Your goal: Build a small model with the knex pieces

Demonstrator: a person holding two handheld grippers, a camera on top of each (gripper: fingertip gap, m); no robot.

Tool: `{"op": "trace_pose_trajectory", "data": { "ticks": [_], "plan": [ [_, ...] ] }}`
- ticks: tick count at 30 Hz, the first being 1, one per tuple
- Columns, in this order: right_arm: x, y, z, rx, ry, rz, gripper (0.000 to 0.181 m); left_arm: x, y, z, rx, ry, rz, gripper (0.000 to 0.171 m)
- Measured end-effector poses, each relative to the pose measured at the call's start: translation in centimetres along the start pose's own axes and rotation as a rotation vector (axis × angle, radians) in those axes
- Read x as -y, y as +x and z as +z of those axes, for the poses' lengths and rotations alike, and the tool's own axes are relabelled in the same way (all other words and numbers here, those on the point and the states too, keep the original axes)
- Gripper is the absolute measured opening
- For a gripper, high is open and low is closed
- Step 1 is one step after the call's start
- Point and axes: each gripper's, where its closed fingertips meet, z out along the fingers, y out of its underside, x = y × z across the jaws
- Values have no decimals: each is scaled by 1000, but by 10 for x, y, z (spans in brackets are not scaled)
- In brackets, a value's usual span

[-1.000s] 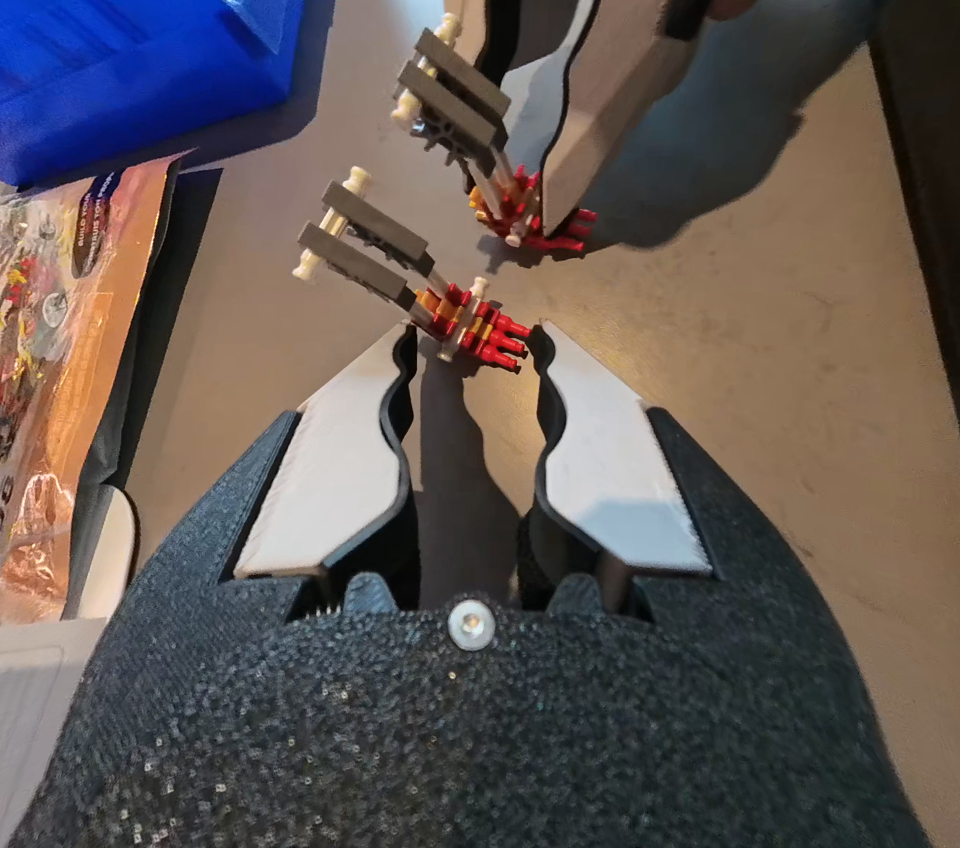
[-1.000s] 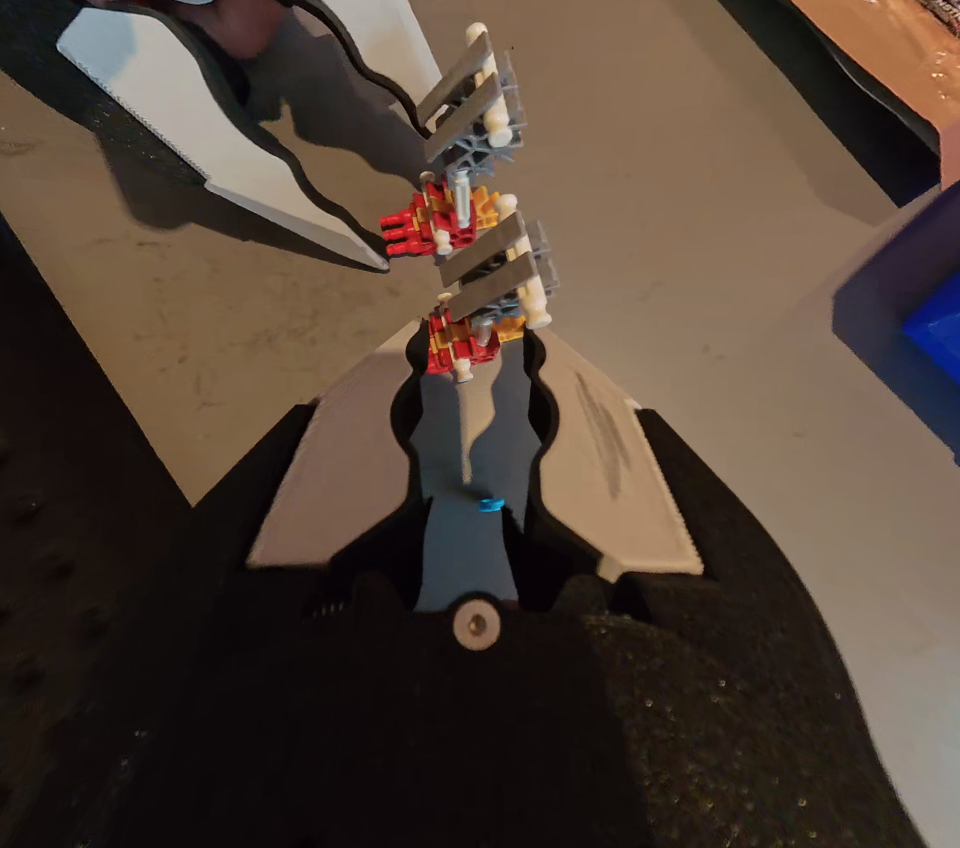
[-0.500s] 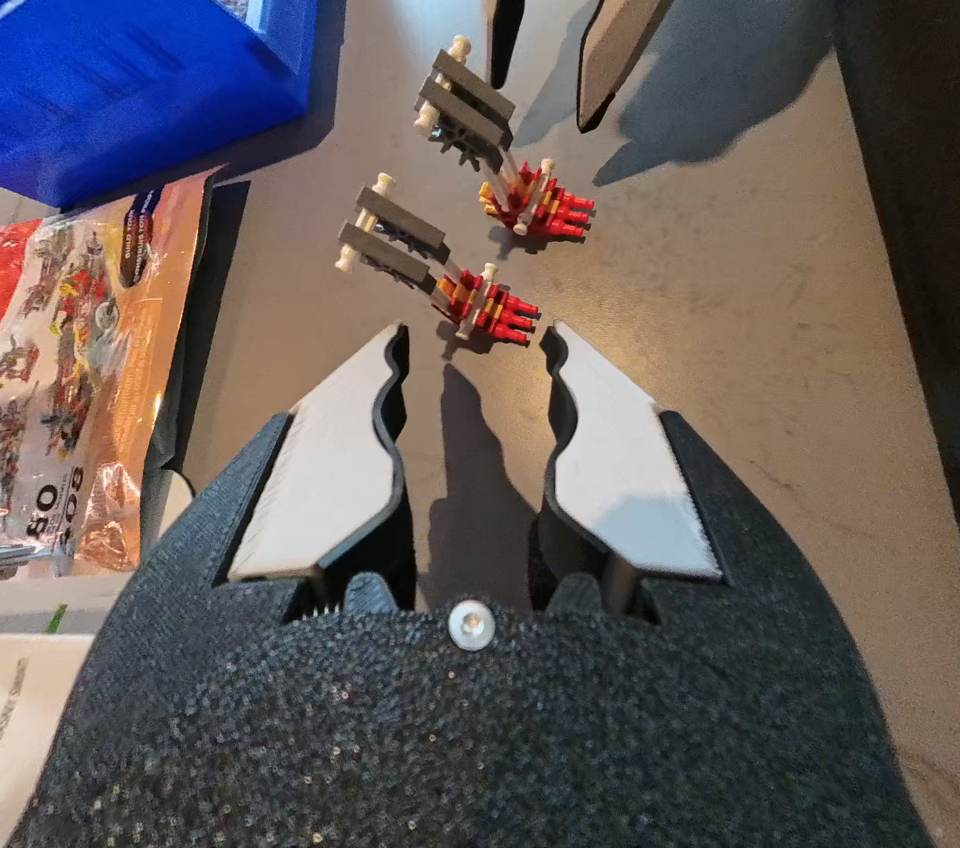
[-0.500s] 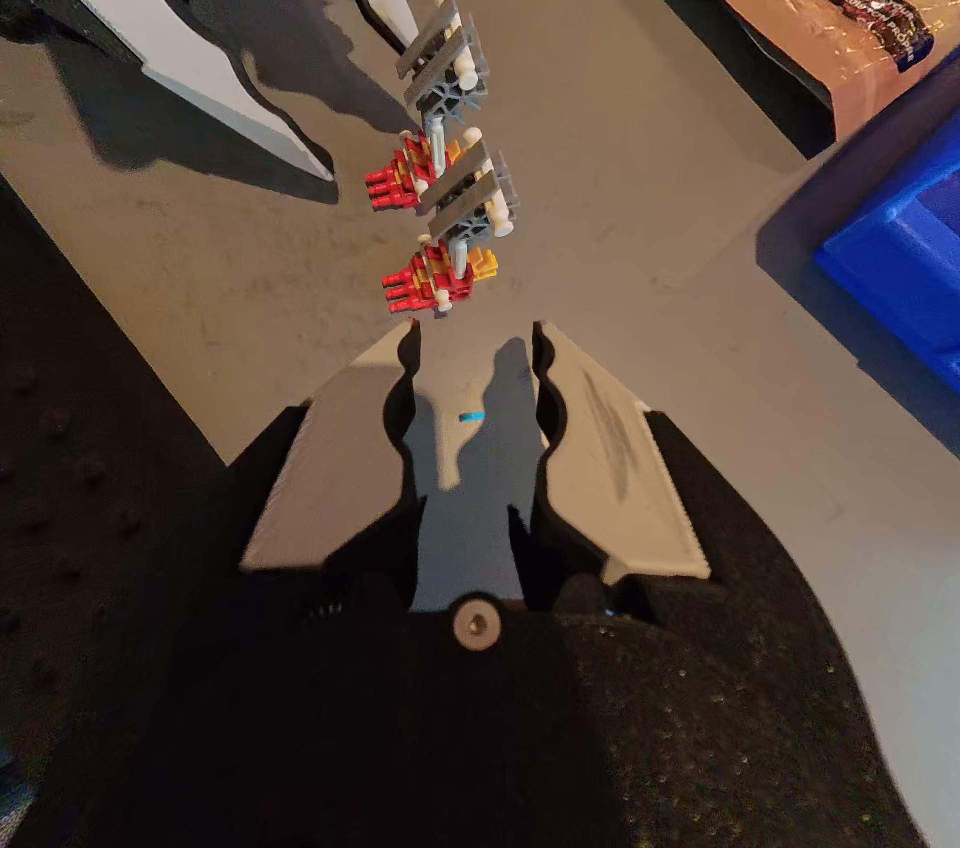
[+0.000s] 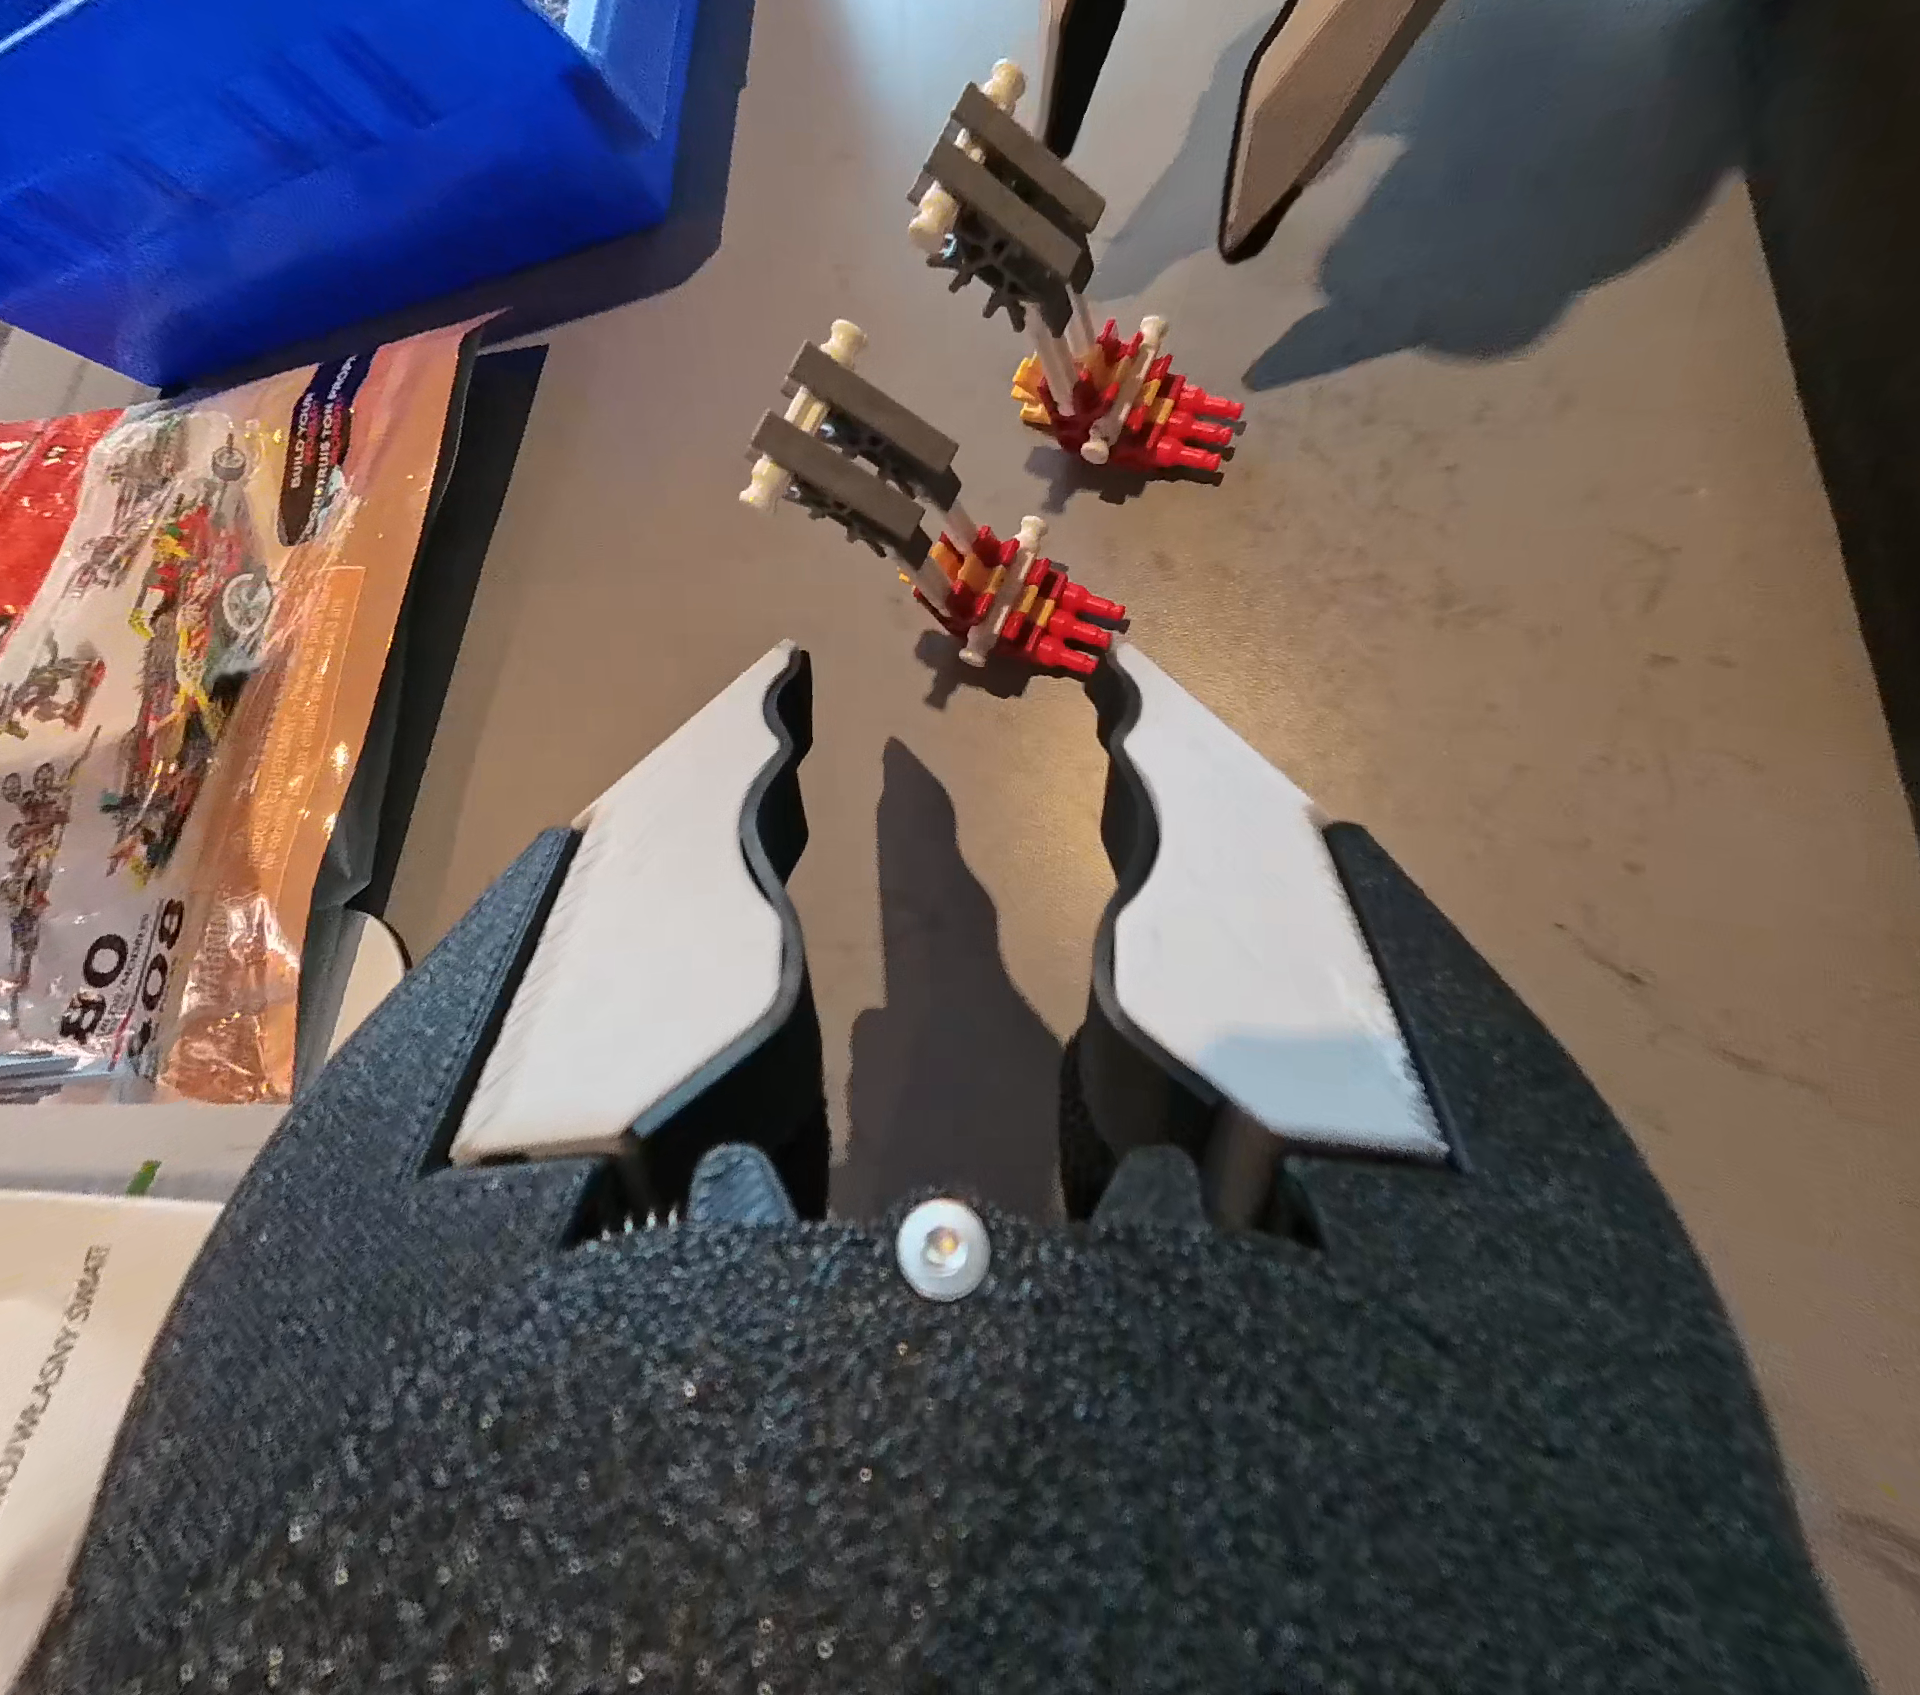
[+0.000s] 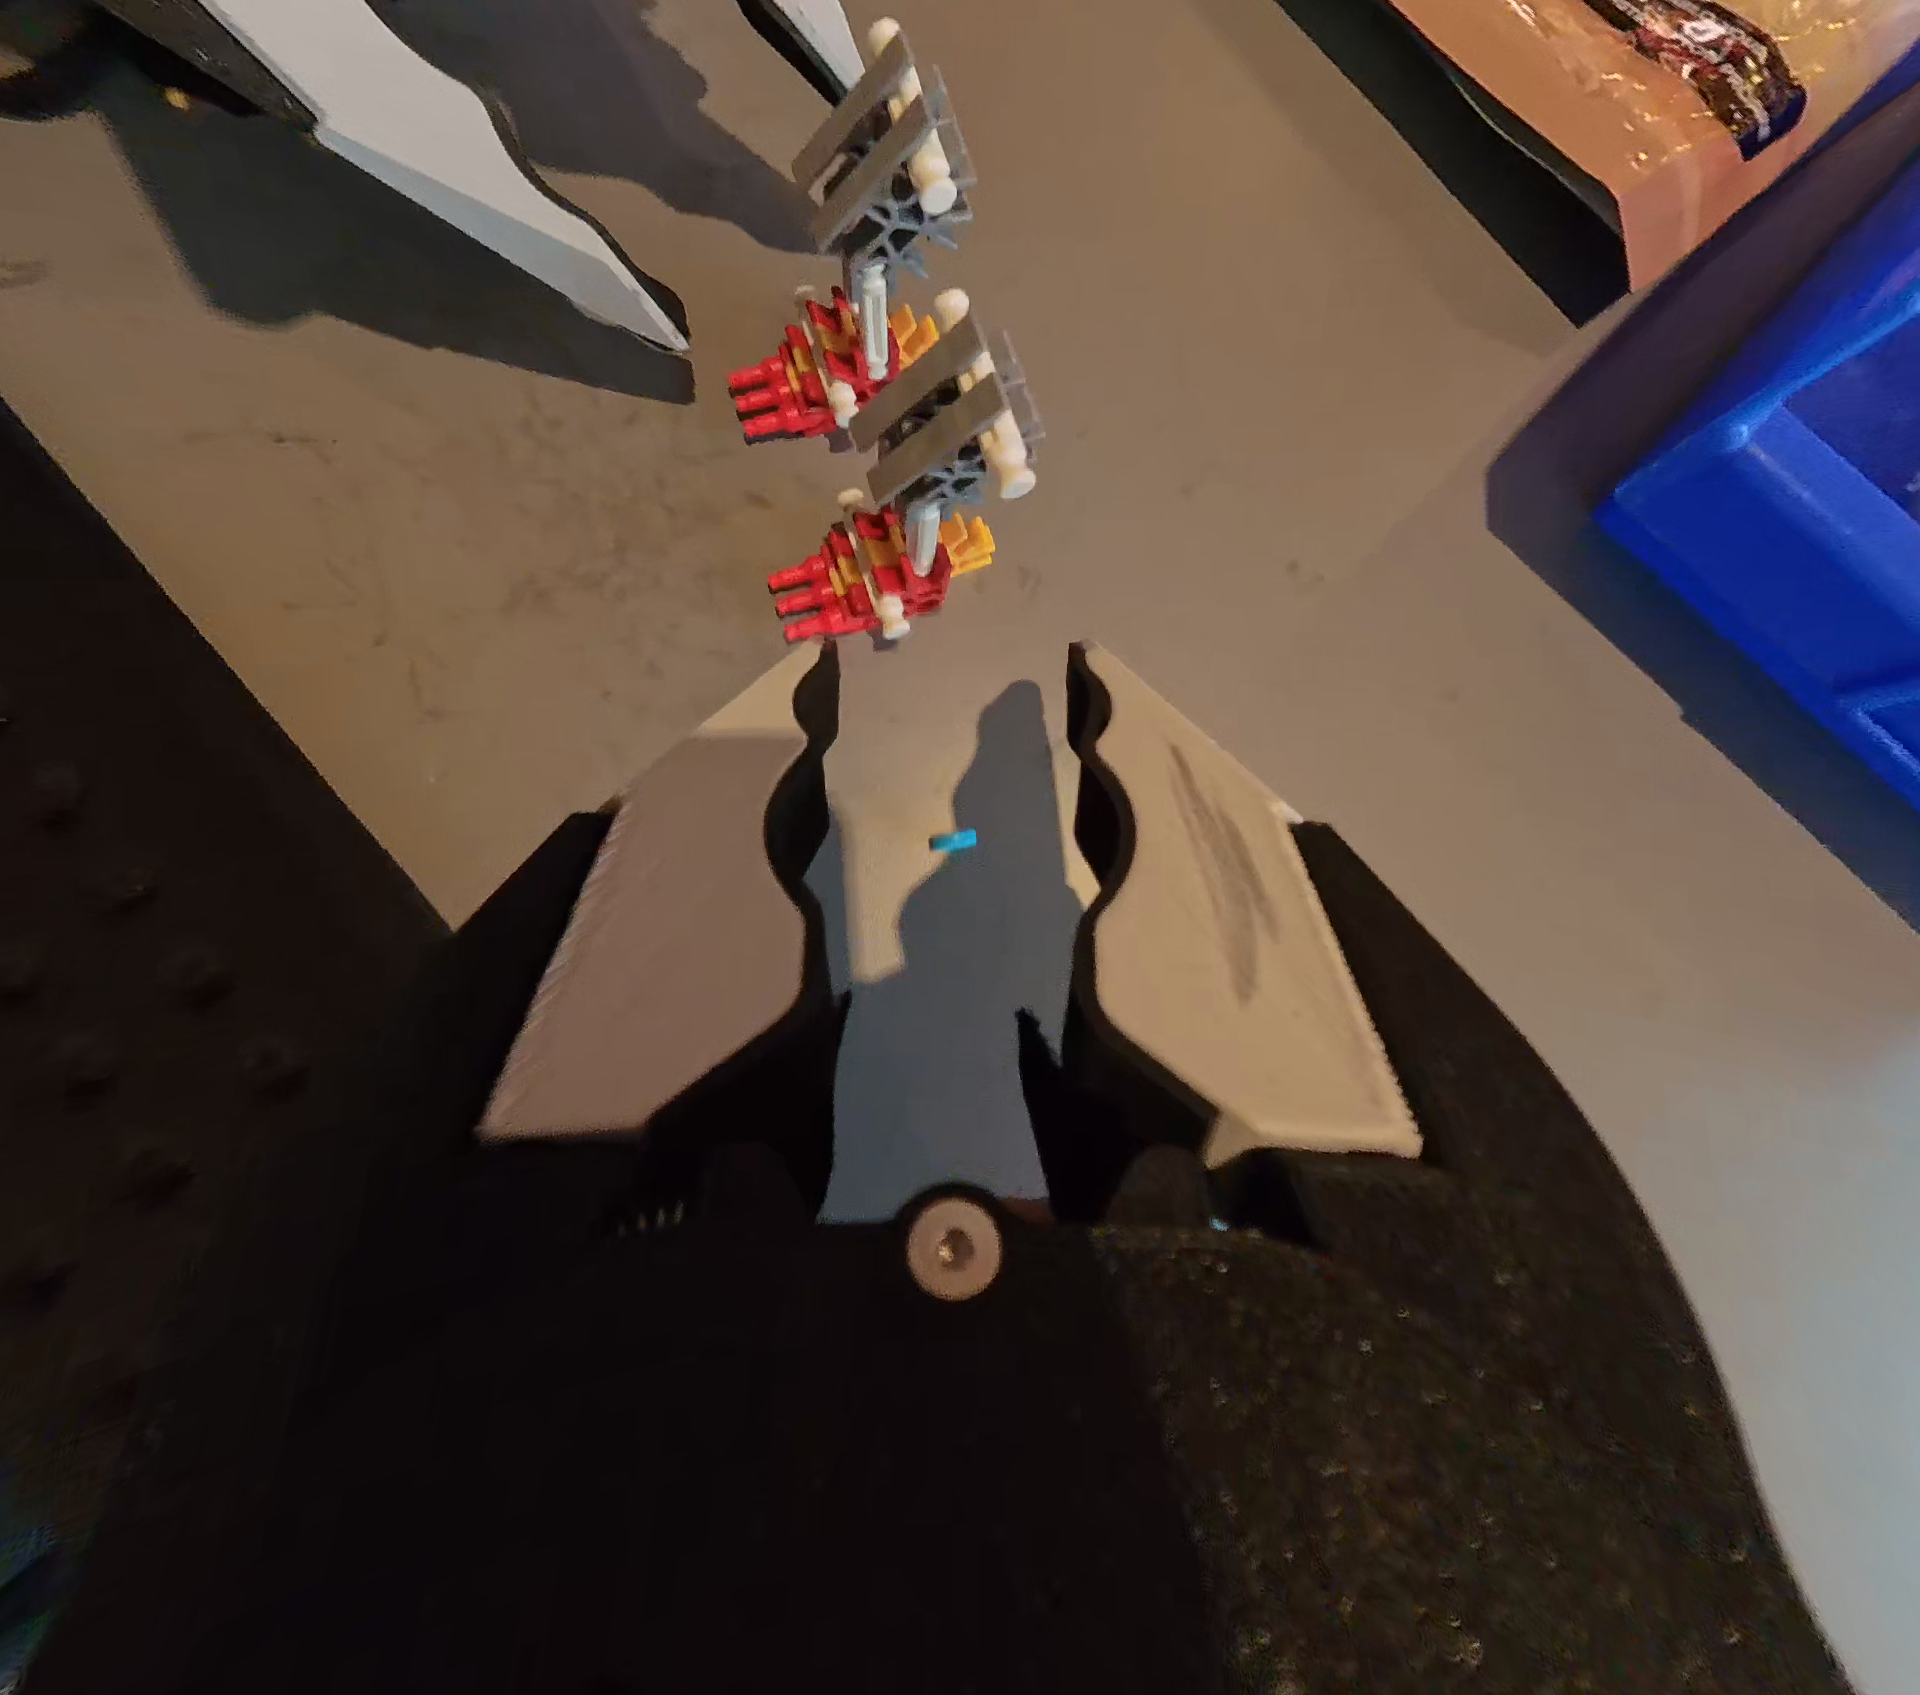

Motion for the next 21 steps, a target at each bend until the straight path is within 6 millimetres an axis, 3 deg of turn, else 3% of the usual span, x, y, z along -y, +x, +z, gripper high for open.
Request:
{"op": "trace_pose_trajectory", "data": {
  "ticks": [4, 7, 11, 15, 18, 21],
  "plan": [
    [3, -19, -18, 11, 15, -110, 45, 7, -1, -12, 29, -9, 53, 54],
    [13, -33, -33, 38, 69, -135, 44, 15, 1, -32, 70, -31, 117, 55],
    [13, -57, -36, 75, 22, -202, 44, 21, 18, -63, 70, -39, 145, 54],
    [56, -97, -35, 130, 130, -321, 38, 11, 30, -94, 98, -90, 139, 52],
    [95, -125, -29, 199, 251, -372, 33, -1, 25, -113, 208, -116, 134, 51],
    [133, -152, -22, 299, 380, -399, 28, -14, 10, -117, 274, -87, 74, 47]
  ]
}}
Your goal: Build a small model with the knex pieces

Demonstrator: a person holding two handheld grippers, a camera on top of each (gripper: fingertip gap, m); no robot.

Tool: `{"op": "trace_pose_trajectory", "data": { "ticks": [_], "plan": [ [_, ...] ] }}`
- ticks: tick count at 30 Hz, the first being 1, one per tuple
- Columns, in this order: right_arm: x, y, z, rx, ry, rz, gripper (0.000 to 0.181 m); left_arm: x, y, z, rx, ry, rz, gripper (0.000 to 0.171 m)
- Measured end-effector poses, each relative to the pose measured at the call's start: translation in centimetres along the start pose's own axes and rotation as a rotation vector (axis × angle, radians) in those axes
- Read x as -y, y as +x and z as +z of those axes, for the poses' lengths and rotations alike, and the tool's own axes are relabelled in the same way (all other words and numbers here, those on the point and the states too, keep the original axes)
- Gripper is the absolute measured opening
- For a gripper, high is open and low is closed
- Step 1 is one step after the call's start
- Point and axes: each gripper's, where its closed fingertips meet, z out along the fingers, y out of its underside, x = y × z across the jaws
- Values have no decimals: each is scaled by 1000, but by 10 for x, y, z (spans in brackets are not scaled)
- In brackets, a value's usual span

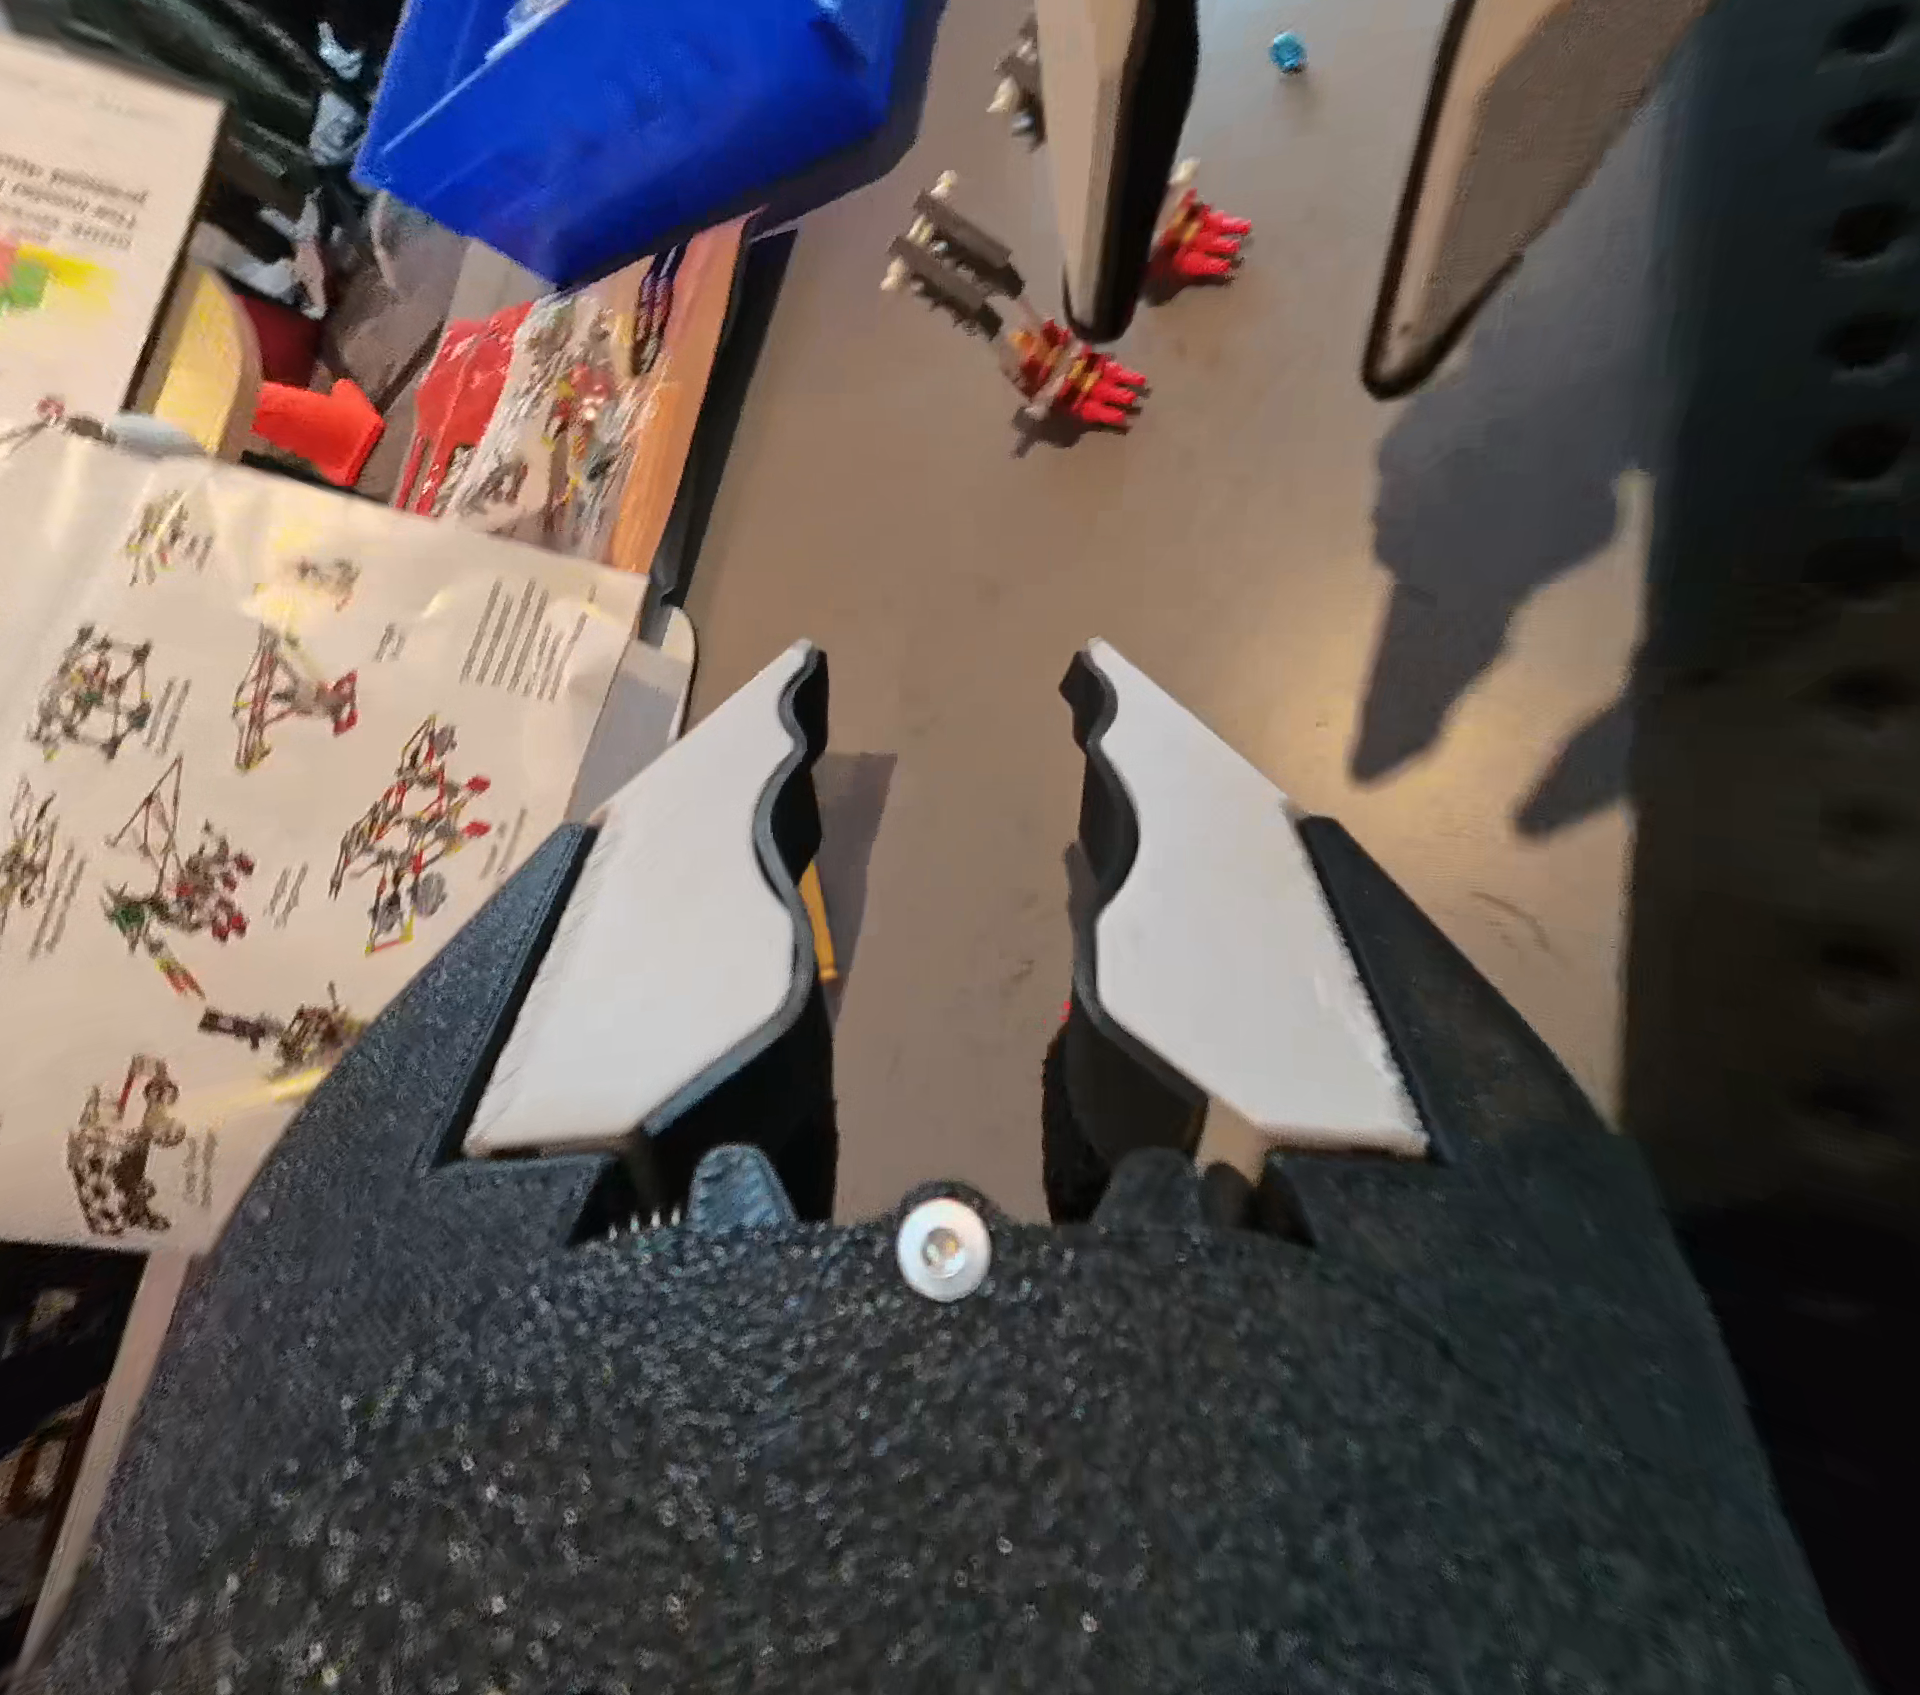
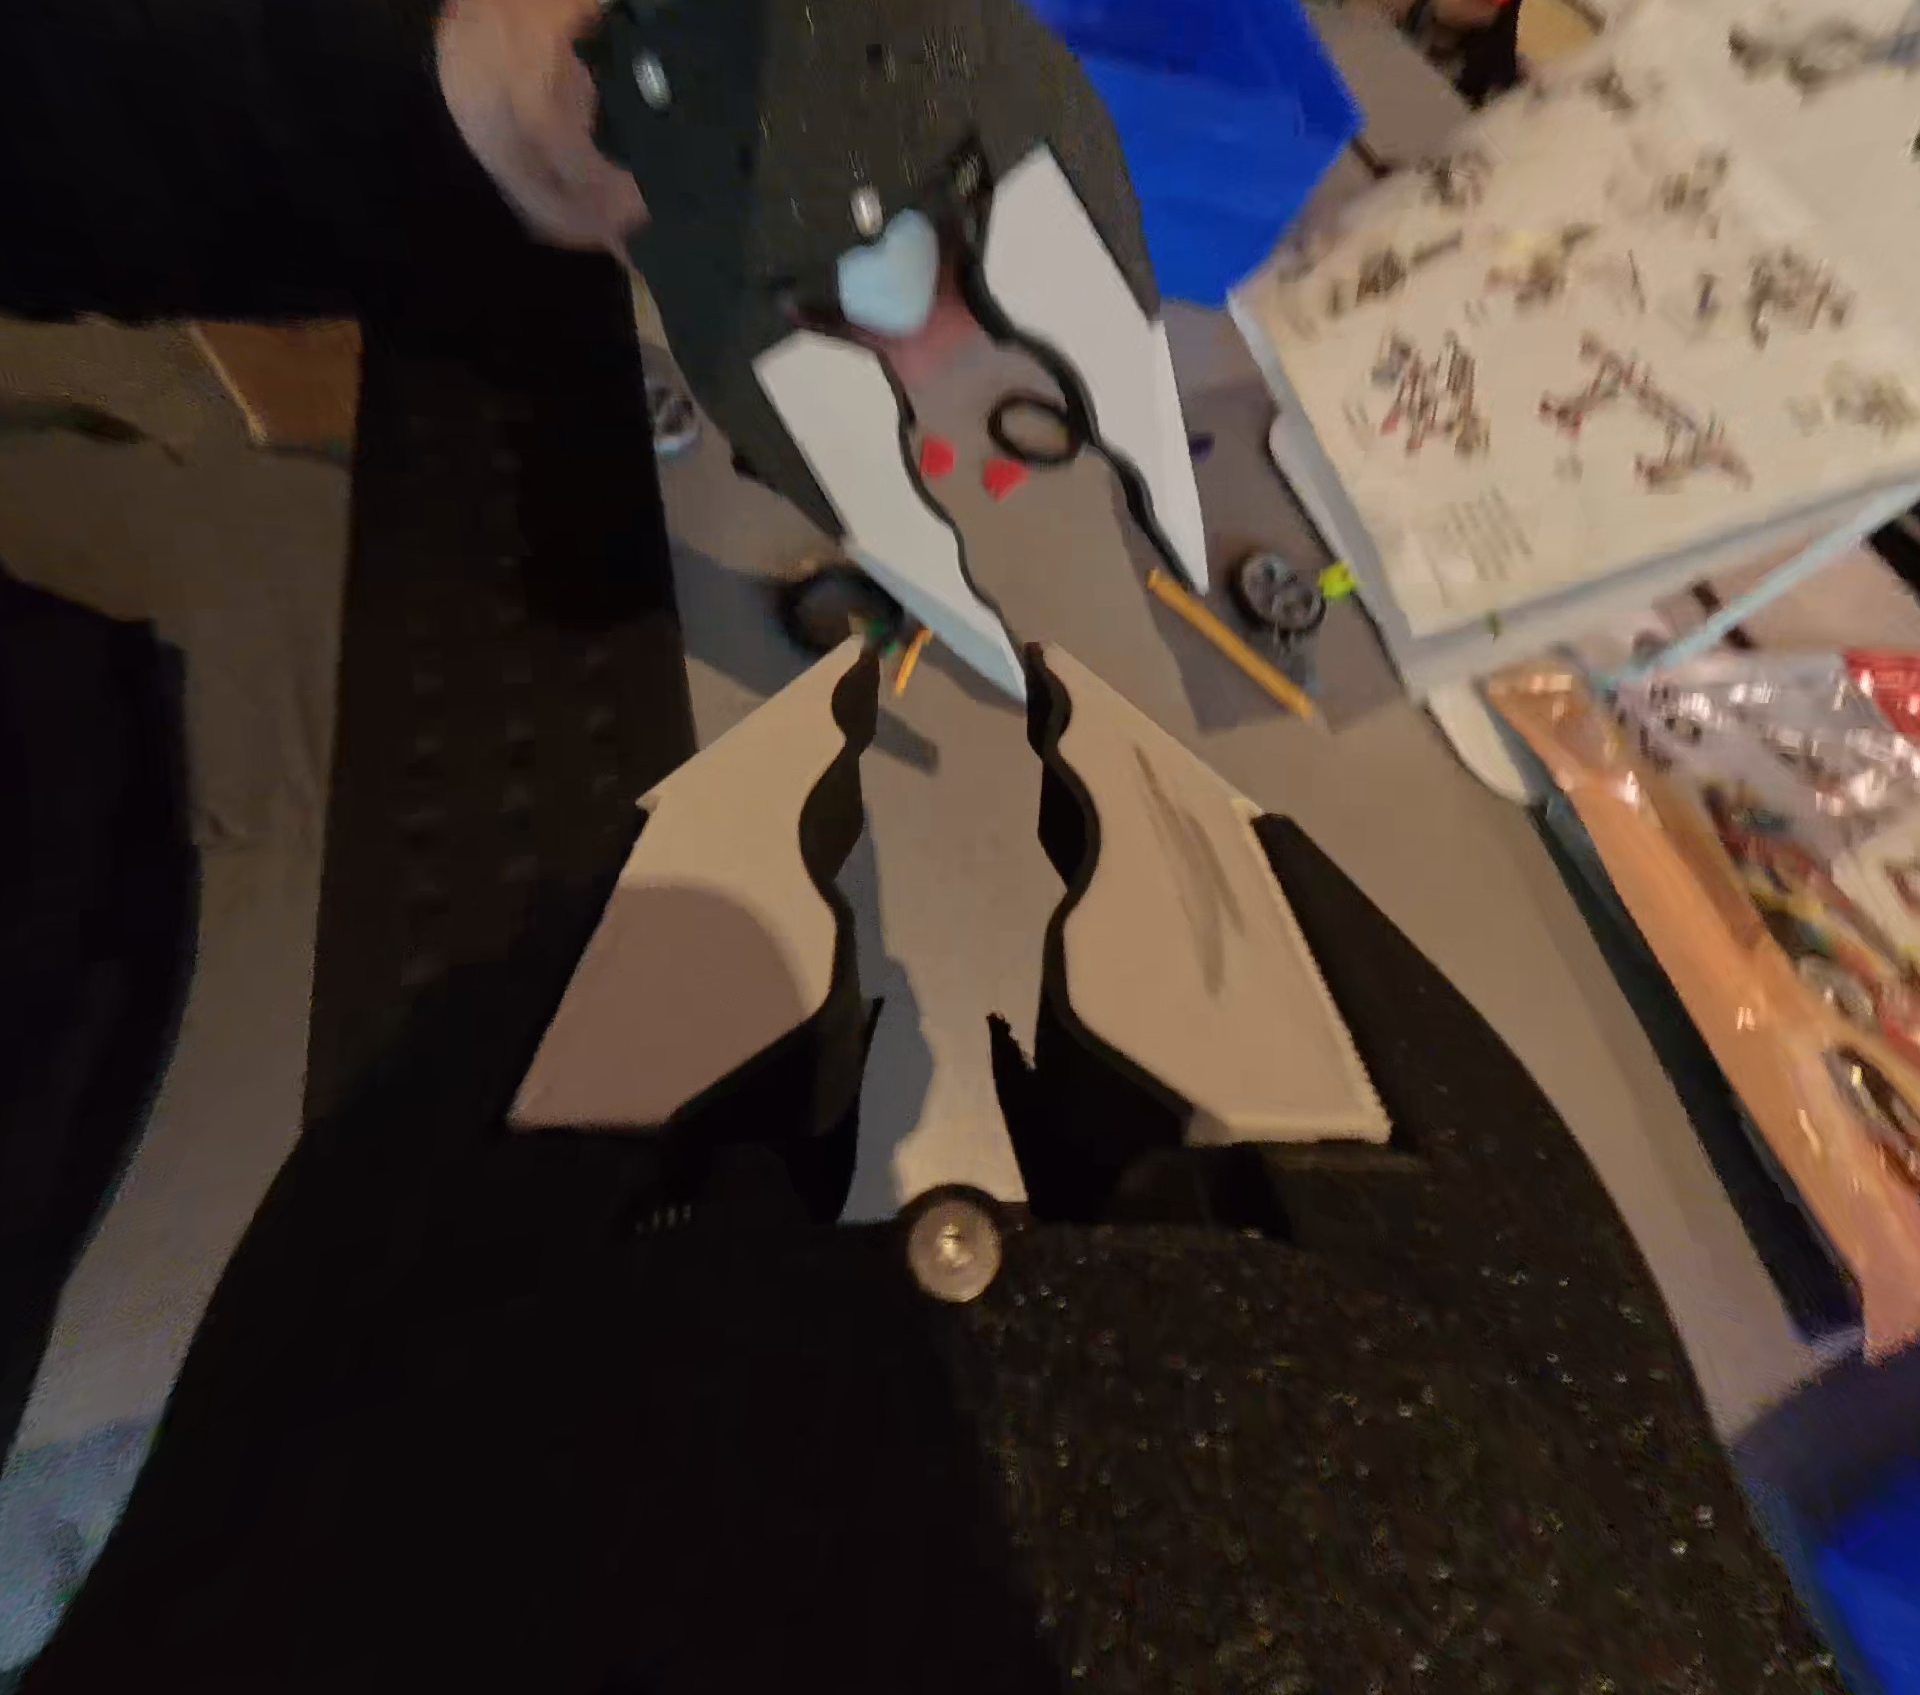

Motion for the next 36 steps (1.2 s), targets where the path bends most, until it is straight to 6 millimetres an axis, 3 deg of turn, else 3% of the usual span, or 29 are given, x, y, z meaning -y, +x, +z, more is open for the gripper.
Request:
{"op": "trace_pose_trajectory", "data": {
  "ticks": [5, 10, 17, 20, 23, 26, 28, 32, 36],
  "plan": [
    [39, 21, 35, 33, 127, -32, 24, -12, -26, 11, 33, -12, -39, 46],
    [64, 33, 57, 155, 290, -16, 23, -6, -62, 13, 85, -3, -57, 44],
    [84, 45, 60, 268, 389, -43, 21, -6, -82, 28, 110, 8, -54, 44],
    [83, 47, 58, 245, 415, -48, 22, -5, -91, 30, 141, 5, -40, 44],
    [84, 64, 53, 158, 493, -1, 21, 4, -102, 25, 206, 87, -82, 41],
    [81, 73, 54, 80, 557, 58, 21, 4, -99, 19, 239, 170, -85, 39],
    [73, 71, 63, 31, 513, 23, 21, -3, -93, 15, 246, 184, -69, 37],
    [72, 63, 67, 108, 563, 81, 21, -15, -93, 10, 273, 232, -164, 33],
    [68, 60, 66, 158, 581, 120, 21, -13, -93, 11, 277, 294, -161, 33]
  ]
}}
